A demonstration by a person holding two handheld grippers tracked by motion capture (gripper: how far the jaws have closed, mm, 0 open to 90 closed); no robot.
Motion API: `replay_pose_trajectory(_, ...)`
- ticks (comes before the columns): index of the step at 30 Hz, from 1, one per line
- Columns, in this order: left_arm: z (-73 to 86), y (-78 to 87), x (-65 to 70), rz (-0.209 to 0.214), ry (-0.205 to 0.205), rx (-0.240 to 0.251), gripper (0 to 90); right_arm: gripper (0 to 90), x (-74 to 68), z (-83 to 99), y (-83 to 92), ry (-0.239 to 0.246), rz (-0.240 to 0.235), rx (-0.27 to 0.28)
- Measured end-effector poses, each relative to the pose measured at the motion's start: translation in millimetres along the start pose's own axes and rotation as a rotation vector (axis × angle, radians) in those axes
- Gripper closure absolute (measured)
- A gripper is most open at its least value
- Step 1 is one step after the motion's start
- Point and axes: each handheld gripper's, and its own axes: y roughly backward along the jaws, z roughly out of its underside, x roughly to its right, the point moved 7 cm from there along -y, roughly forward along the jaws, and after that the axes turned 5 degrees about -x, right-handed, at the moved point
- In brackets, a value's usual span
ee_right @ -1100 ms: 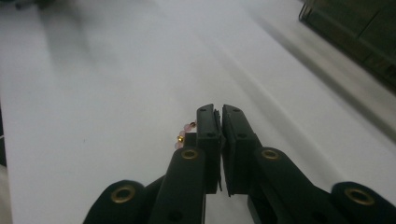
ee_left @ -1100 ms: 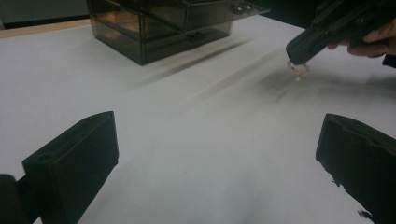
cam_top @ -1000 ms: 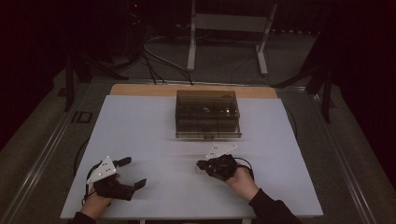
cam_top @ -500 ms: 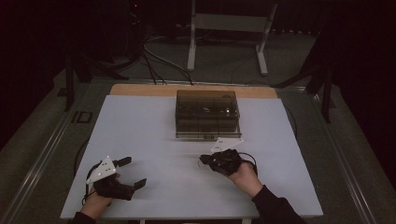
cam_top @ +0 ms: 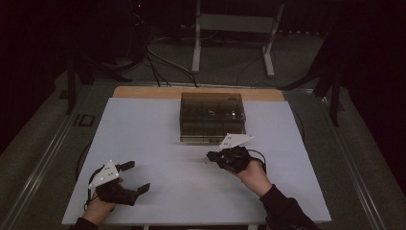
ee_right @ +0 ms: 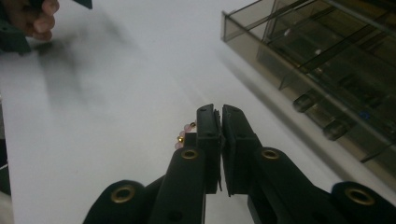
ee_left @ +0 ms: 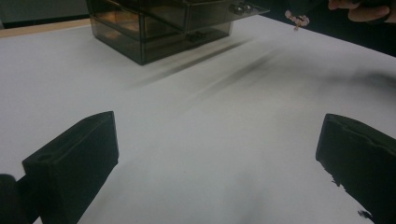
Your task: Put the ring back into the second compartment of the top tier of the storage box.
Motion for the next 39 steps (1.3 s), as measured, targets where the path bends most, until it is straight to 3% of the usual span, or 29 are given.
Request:
replay_pose_trajectory(14,0.8,0.0,0.4,0.0,0.002,-0.005,0.0,86.7,24.6,-20.6,15.0,-0.013,0.051,0.034)
replay_pose_trajectory(39,-0.3,0.2,0.4,0.003,0.004,0.003,0.0,86.6,61.1,-44.3,10.8,-0.054,0.122,0.05)
